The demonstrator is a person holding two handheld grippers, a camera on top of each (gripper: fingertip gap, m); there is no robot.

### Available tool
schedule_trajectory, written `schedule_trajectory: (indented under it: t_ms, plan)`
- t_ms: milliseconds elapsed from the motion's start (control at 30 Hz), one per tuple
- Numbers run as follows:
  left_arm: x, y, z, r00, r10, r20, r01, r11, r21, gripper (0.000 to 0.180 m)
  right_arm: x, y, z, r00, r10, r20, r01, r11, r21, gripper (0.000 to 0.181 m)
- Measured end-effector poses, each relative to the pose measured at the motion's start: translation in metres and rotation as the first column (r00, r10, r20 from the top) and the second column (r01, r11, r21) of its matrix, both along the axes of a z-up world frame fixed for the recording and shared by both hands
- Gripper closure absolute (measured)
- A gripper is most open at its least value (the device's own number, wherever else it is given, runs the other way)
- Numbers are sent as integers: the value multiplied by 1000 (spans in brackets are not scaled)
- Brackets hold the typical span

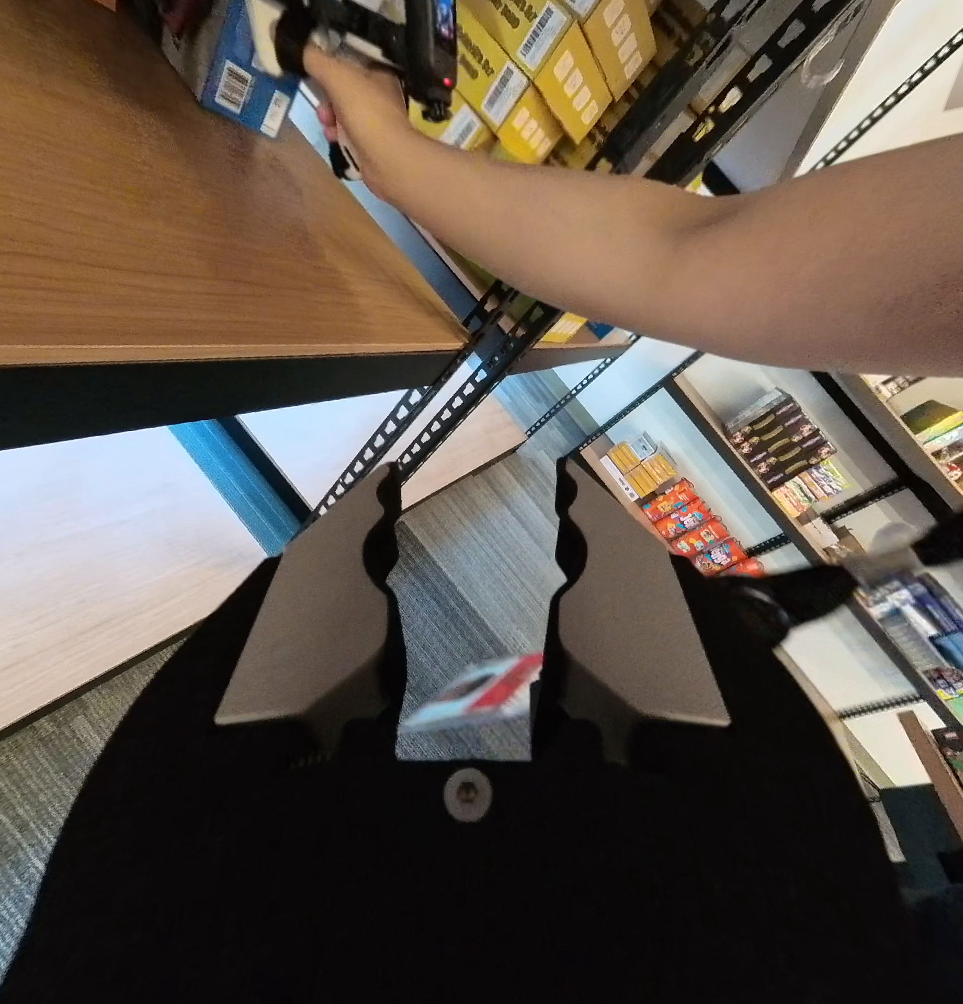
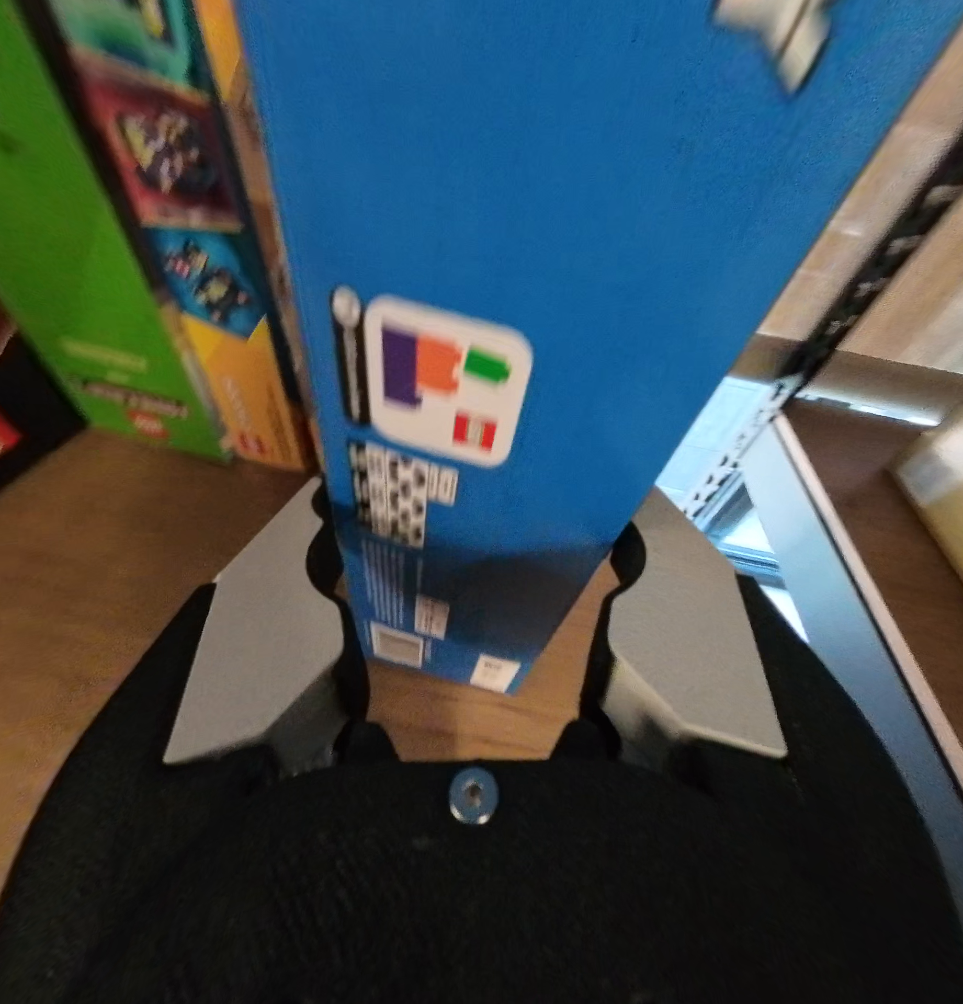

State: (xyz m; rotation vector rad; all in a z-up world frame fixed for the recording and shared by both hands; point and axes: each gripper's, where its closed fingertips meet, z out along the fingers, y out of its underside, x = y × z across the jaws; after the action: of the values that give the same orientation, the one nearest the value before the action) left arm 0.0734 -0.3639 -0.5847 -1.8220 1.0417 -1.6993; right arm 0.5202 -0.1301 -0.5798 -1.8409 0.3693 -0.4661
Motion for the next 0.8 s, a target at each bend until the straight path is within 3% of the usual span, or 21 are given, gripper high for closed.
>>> schedule_trajectory:
  t_ms: [100,200,467,633,733,800]
  plan:
    - [5,-4,-4,1000,-7,-8,7,1000,-8,124,-8,-10,-25,988,157,4,-156,985,-75,85]
    - [7,-8,-6,1000,-13,-24,12,1000,-5,125,-8,-8,-28,967,252,39,-249,967,-60,85]
    - [6,-10,-5,998,37,-55,-35,999,33,124,7,11,-30,930,367,-29,-368,928,-50,85]
    - [1,-8,-7,996,75,-57,-73,997,30,125,10,12,-27,956,293,-29,-294,953,-68,82]
    - [-5,-8,-7,993,105,-55,-104,994,21,127,11,10,14,991,136,4,-136,985,110,62]
    - [-10,-14,-8,993,107,-57,-107,994,11,127,14,18,43,999,25,25,-29,983,182,60]
